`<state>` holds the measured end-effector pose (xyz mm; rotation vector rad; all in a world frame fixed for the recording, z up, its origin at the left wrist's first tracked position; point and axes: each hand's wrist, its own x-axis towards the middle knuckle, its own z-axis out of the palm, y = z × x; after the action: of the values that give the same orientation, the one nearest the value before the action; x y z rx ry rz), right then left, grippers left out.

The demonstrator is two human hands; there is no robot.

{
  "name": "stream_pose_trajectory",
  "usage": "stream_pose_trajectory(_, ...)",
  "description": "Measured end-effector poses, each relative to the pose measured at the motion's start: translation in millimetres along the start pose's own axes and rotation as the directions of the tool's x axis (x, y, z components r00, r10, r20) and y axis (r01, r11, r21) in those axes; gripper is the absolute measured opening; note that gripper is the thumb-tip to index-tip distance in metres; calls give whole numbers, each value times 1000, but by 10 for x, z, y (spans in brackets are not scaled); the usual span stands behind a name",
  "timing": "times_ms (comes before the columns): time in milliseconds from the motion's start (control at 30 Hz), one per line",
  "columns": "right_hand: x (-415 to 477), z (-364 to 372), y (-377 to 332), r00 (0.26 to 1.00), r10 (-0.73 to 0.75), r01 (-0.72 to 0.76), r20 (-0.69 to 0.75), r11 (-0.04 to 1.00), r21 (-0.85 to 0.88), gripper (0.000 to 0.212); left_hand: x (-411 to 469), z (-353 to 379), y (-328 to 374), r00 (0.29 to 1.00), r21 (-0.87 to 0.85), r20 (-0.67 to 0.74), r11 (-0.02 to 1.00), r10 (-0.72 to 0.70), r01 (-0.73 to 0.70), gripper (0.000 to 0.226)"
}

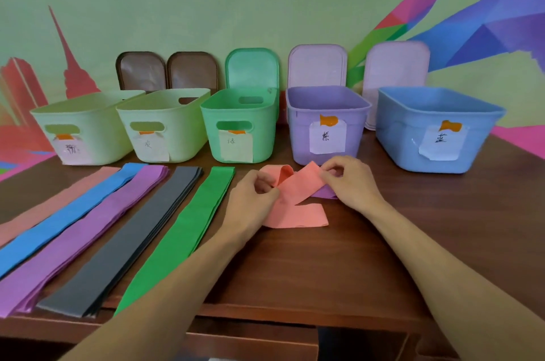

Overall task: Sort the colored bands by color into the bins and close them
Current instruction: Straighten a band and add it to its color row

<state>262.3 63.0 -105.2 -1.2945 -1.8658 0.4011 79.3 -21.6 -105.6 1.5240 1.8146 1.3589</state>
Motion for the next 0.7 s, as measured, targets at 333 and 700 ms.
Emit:
stream_pose_trajectory(333,2,-98,-38,936,249,-85,-248,844,530,14,18,16,-25,1000,109,14,994,-7,6,14)
stream_pose_trajectory(700,-2,-128,3,917,354,-125,-185,695,708,5,-10,8,2,989,-13,123,997,81,-80,19)
